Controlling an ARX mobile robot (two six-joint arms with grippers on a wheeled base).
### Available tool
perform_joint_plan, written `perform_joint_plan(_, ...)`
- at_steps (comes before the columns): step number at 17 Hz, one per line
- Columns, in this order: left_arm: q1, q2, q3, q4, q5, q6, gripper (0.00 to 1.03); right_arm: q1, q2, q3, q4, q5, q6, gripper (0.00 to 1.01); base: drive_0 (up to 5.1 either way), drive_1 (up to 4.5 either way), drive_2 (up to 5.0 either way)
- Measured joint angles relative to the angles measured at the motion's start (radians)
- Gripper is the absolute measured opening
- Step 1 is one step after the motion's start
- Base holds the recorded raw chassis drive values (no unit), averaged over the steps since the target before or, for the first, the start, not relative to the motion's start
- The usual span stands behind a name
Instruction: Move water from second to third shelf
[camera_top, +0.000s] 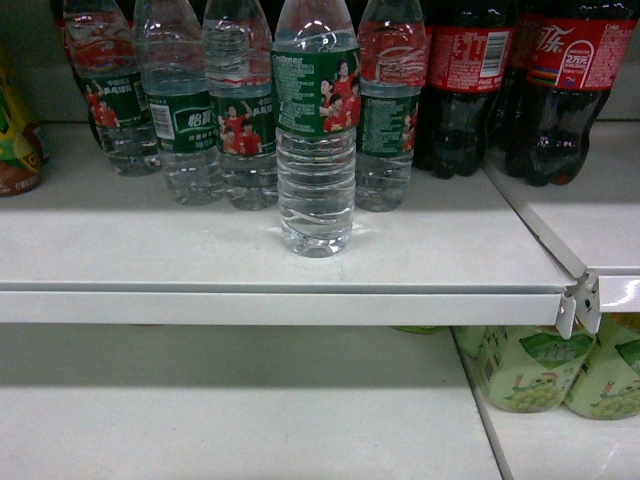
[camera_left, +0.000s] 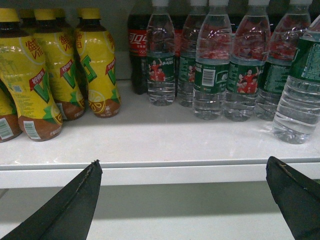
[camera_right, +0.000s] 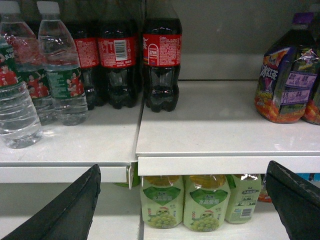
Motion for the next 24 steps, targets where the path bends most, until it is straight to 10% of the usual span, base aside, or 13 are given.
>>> perform_joint_plan(16, 0.000, 0.000, 0.000, 0.000, 0.000, 0.000, 0.98, -0.001, 0.000, 0.000, -0.004, -0.003, 0.002, 0.98, 0.0, 0.00, 0.0)
perform_joint_plan(19, 0.000, 0.000, 0.000, 0.000, 0.000, 0.000, 0.98, -0.146, 0.186, 0.093, -0.134, -0.318, 0.185, 0.98, 0.0, 0.00, 0.0)
perform_joint_plan(24, 0.000, 0.000, 0.000, 0.001, 0.000, 0.000, 0.98, -0.090, 0.652, 0.328, 0.281, -0.312, 0.178, 0.98, 0.0, 0.00, 0.0)
